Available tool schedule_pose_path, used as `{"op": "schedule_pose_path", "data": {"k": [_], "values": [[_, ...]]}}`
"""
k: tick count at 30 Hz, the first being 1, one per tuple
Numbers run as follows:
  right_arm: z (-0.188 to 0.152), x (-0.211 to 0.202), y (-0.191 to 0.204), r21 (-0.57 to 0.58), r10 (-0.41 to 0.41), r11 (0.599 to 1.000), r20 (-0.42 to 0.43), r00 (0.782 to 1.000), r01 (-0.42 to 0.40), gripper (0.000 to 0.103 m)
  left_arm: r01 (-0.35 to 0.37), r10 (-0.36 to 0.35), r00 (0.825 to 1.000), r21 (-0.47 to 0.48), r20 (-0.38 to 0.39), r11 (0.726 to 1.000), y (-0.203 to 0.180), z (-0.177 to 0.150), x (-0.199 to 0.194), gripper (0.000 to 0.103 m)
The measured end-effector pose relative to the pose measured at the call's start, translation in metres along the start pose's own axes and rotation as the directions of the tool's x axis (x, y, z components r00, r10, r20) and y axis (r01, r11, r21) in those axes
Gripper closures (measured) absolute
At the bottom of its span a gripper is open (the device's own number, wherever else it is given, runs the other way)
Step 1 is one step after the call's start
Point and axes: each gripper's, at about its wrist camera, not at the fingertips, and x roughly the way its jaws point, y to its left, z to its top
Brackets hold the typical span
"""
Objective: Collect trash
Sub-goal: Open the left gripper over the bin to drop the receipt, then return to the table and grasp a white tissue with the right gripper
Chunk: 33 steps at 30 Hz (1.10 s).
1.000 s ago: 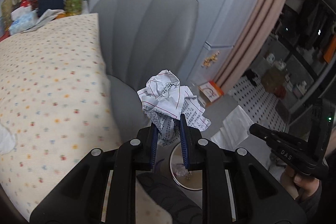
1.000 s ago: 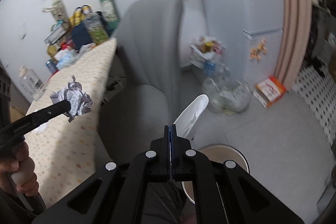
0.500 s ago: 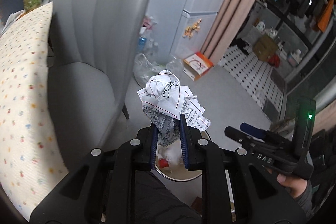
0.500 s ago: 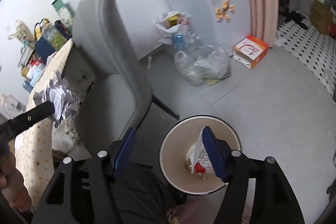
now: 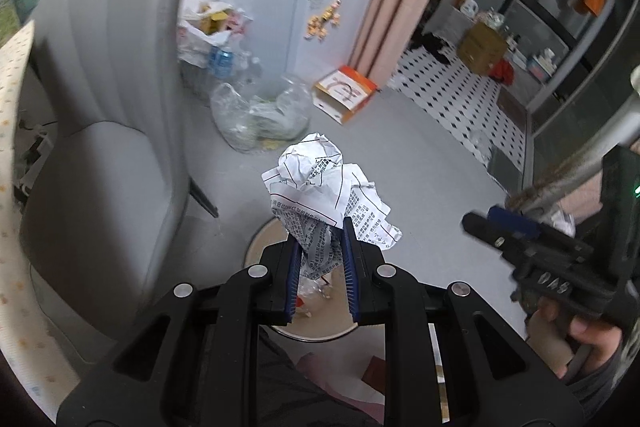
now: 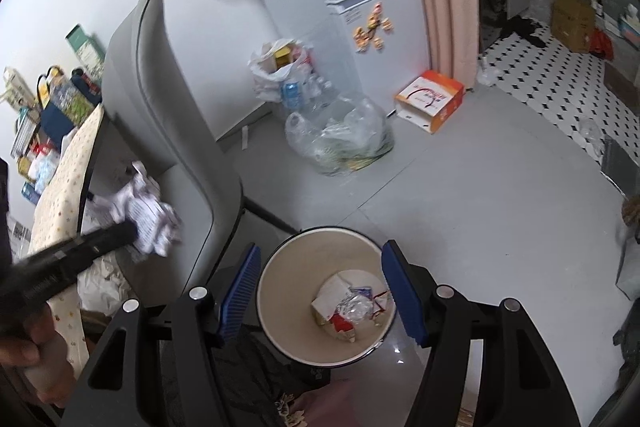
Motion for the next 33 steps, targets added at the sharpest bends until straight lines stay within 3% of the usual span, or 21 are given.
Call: {"op": "schedule_pose_path", "data": {"k": [6,7,8,12,20,22,28,33], "values": [[0.002,-0.019,-0.028,0.045,-0.022,0.999,0.037,0.999,0.02,0.04,0.055,-0.053,0.998,0.05,-0.039,0.997,-0.027,0.0,0.017,0.079],[0.003,-0.02,-0.032,0.05,-0.024,0.998,0.04,0.999,0.022,0.039,0.056,-0.054,0.998,0.054,-0.043,0.997,-0.029,0.0,0.019,0.073],[0.005,-0.021,-0.035,0.056,-0.026,0.998,0.042,0.999,0.024,0.039,0.055,-0.053,0.998,0.056,-0.043,0.997,-0.031,0.0,0.02,0.056],[0.006,-0.024,-0.04,0.07,-0.023,0.997,0.053,0.998,0.02,0.039,0.067,-0.067,0.998,0.059,-0.012,0.996,-0.032,-0.003,0.013,0.035],[0.006,-0.026,-0.012,0.024,0.006,1.0,0.059,0.998,-0.008,0.033,0.004,-0.007,0.998,0.055,0.069,0.998,-0.016,-0.004,-0.016,0.021],[0.007,-0.029,0.001,0.006,0.015,1.0,0.069,0.998,-0.015,0.027,-0.006,0.001,0.995,0.046,0.098,0.999,-0.008,-0.005,-0.027,0.019],[0.007,-0.032,0.039,-0.04,0.059,0.998,0.094,0.994,-0.055,0.009,-0.031,0.037,0.986,-0.042,0.163,0.999,0.024,-0.01,-0.06,0.014],[0.008,-0.033,0.075,-0.095,0.08,0.993,0.097,0.992,-0.071,0.008,-0.063,0.093,0.969,-0.134,0.228,0.989,0.06,-0.018,-0.092,0.007]]}}
